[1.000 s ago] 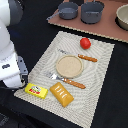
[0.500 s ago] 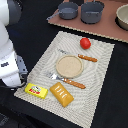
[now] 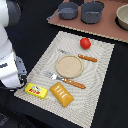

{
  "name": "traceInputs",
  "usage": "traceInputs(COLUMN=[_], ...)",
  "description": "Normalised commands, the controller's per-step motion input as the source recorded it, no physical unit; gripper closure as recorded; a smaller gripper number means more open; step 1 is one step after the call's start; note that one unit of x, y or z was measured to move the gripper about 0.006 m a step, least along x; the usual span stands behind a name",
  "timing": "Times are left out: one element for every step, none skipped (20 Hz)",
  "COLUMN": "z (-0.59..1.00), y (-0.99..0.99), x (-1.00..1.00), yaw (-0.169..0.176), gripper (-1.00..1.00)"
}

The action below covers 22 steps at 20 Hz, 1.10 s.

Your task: Interact with the objects in diverse but meaningful ways.

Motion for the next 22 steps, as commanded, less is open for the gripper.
traceInputs(z=[-0.19,-0.17,-0.15,-0.15,-0.11,0.0,0.31,0.86,1.0,1.0,1.0,1.0,1.0,1.0,1.0,1.0,1.0,1.0,1.0,1.0,1.0,1.0], y=[0.05,0.09,0.13,0.11,0.1,0.15,0.3,0.27,0.32,0.5,0.52,0.47,0.48,0.52,0.51,0.47,0.47,0.47,0.45,0.43,0.49,0.51], x=[-0.29,-0.26,-0.25,-0.28,-0.31,-0.27,-0.35,-0.55,-0.51,-0.17,-0.11,-0.02,0.09,0.25,0.32,0.4,0.53,0.62,0.62,0.66,0.77,0.83], yaw=[0.061,0.08,0.087,0.088,0.09,0.092,0.086,0.087,0.063,0.039,0.031,0.015,0.0,0.0,0.0,0.0,0.0,-0.01,-0.02,-0.032,-0.041,-0.046], gripper=[1.0,1.0,1.0,1.0,1.0,1.0,1.0,1.0,1.0,1.0,1.0,1.0,1.0,1.0,1.0,1.0,1.0,1.0,1.0,1.0,1.0,1.0])
